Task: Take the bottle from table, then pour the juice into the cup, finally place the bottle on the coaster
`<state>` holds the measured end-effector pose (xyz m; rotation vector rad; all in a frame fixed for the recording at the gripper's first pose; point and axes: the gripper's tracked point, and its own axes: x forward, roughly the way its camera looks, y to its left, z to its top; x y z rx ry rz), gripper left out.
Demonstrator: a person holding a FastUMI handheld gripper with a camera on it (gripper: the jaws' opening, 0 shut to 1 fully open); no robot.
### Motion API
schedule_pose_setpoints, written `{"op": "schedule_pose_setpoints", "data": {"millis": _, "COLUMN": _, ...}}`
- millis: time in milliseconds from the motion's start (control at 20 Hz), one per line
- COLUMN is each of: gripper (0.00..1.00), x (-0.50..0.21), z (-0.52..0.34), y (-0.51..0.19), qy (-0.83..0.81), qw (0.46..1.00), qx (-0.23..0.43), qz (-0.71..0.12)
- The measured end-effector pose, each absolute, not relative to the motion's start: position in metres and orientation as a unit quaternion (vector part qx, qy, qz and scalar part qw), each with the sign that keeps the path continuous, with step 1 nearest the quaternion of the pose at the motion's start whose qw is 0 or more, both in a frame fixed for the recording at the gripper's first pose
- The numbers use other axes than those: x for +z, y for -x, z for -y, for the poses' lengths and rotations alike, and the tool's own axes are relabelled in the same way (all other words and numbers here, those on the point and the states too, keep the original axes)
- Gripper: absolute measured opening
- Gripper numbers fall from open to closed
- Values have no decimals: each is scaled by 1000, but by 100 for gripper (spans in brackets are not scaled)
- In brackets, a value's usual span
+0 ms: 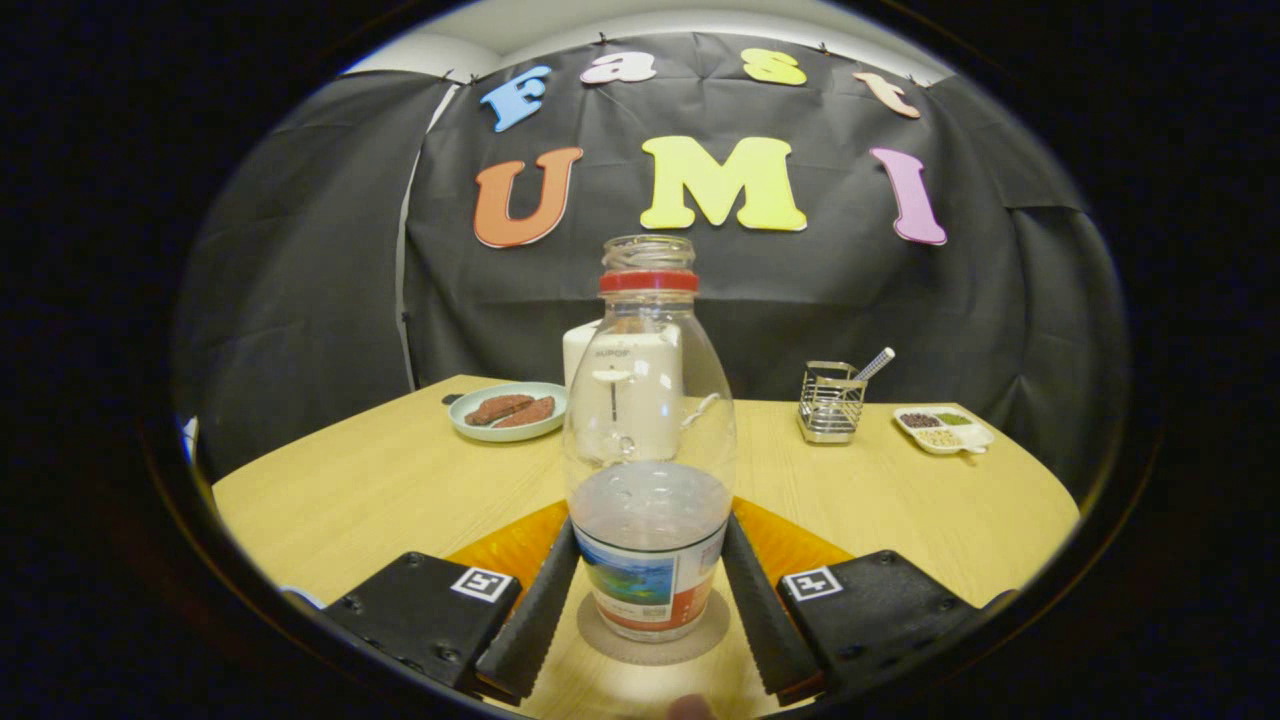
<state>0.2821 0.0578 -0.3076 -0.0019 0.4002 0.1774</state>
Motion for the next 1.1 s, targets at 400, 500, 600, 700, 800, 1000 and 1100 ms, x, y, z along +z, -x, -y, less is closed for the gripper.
{"op": "schedule_pose_setpoints", "data": {"millis": 400, "gripper": 97, "x": -280, "z": -53, "y": -282, "qy": -5, "qw": 984, "qx": 74, "qz": -164}}
{"op": "schedule_pose_setpoints", "data": {"millis": 500, "gripper": 100, "x": -263, "z": -54, "y": -280, "qy": -6, "qw": 986, "qx": 72, "qz": -149}}
{"op": "schedule_pose_setpoints", "data": {"millis": 600, "gripper": 100, "x": -241, "z": -49, "y": -278, "qy": -10, "qw": 990, "qx": 61, "qz": -130}}
{"op": "schedule_pose_setpoints", "data": {"millis": 700, "gripper": 100, "x": -225, "z": -50, "y": -272, "qy": -20, "qw": 991, "qx": 55, "qz": -121}}
{"op": "schedule_pose_setpoints", "data": {"millis": 800, "gripper": 100, "x": -209, "z": -54, "y": -263, "qy": -7, "qw": 992, "qx": 58, "qz": -112}}
{"op": "schedule_pose_setpoints", "data": {"millis": 1000, "gripper": 99, "x": -164, "z": -58, "y": -239, "qy": -8, "qw": 994, "qx": 57, "qz": -90}}
{"op": "schedule_pose_setpoints", "data": {"millis": 1100, "gripper": 99, "x": -138, "z": -55, "y": -225, "qy": -11, "qw": 995, "qx": 50, "qz": -82}}
